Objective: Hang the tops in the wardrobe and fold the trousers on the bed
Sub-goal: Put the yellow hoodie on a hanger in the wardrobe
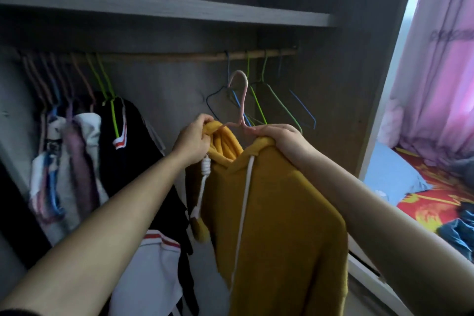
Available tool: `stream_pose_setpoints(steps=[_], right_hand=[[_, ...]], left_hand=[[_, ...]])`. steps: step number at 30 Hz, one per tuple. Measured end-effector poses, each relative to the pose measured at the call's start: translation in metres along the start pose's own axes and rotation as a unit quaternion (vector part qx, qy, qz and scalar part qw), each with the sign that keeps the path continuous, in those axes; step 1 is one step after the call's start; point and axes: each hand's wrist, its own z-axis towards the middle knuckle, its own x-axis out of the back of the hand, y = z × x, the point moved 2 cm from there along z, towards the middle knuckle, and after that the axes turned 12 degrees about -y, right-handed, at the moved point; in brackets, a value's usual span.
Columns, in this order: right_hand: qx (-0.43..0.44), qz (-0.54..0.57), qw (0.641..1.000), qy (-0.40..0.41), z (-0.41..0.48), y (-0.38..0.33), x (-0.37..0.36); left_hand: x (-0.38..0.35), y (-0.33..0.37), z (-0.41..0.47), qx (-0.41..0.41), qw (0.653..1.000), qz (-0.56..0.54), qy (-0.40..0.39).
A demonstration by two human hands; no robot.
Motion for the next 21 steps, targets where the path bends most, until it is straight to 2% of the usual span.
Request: stream_pose_setpoints(steps=[2, 5, 9, 12, 15, 21], right_hand=[[0.019, 0.002, 1.000, 0.025, 0.018, -0.011, -0.008], [0.031, 0.045, 0.998, 0.035, 0.047, -0.019, -0.019], [0.053, 0.120, 0.991, 0.009, 0.093, -0.024, -0.029], [0.076, 0.085, 0.994, -0.005, 0.131, -0.028, -0.025], [0.077, 0.057, 0.995, -0.009, 0.170, -0.033, -0.020], [0.026, 0.048, 0.998, -0.011, 0.234, -0.002, -0.035]], left_hand=[[0.023, 0.004, 0.016, -0.006, 0.999, 0.045, 0.003], [0.054, 0.006, 0.036, 0.008, 0.985, 0.172, -0.007], [0.086, 0.001, 0.059, 0.059, 0.933, 0.353, 0.033], [0.106, -0.010, 0.078, 0.060, 0.914, 0.388, 0.097], [0.113, -0.026, 0.095, 0.072, 0.899, 0.417, 0.110], [0.098, -0.053, 0.107, 0.078, 0.856, 0.485, 0.160]])
